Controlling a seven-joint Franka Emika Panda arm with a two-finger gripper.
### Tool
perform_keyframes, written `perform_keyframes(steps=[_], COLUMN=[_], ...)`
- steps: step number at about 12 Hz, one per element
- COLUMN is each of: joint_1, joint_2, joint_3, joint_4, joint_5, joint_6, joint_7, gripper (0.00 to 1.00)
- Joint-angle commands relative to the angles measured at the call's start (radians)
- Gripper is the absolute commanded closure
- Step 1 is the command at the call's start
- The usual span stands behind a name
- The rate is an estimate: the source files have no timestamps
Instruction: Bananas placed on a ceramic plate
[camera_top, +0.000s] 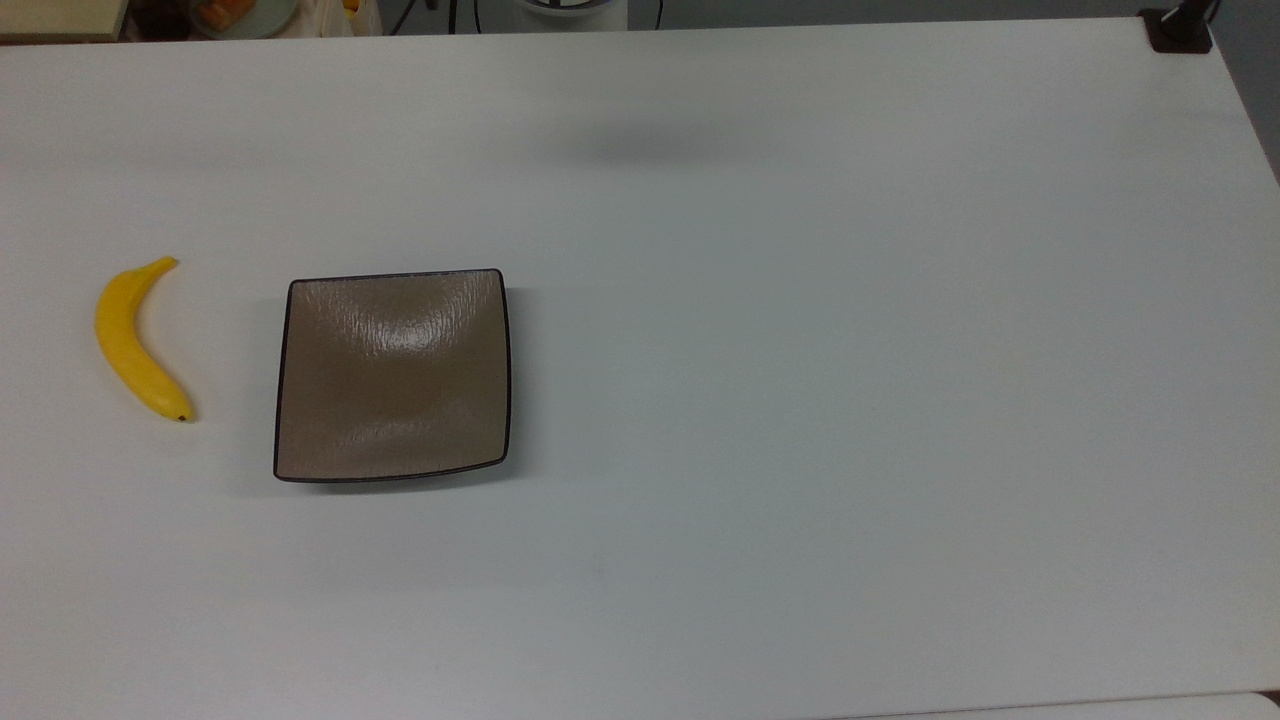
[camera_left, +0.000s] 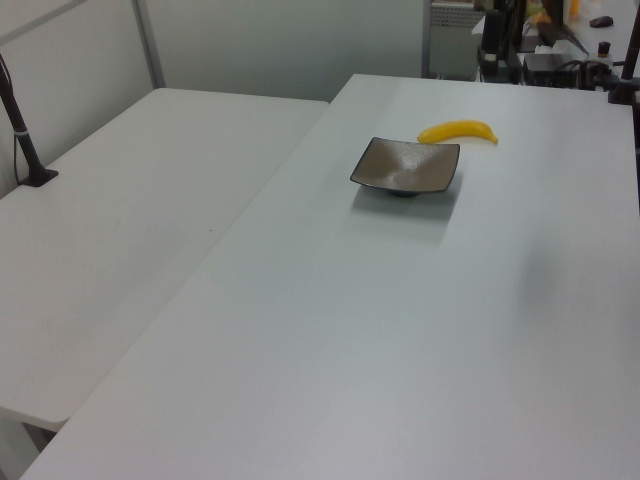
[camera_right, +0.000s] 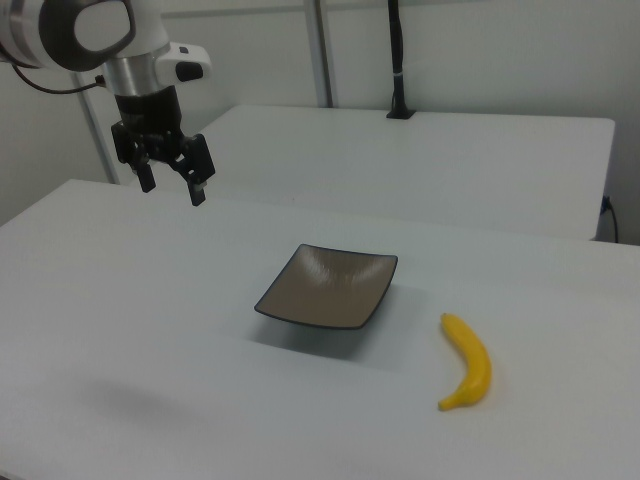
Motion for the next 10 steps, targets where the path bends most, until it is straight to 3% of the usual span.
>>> perform_keyframes(steps=[1, 6, 10], joint_1=[-0.045, -0.24, -0.406], joint_2=[-0.002, 0.127, 0.19], joint_3=[0.004, 0.02, 0.078], joint_4=[-0.017, 0.078, 0.128], joint_5=[-0.019, -0.01, -0.009], joint_6=[0.034, 0.044, 0.113], joint_7=[-0.078, -0.45, -0.559], gripper=[0.0, 0.0, 0.0])
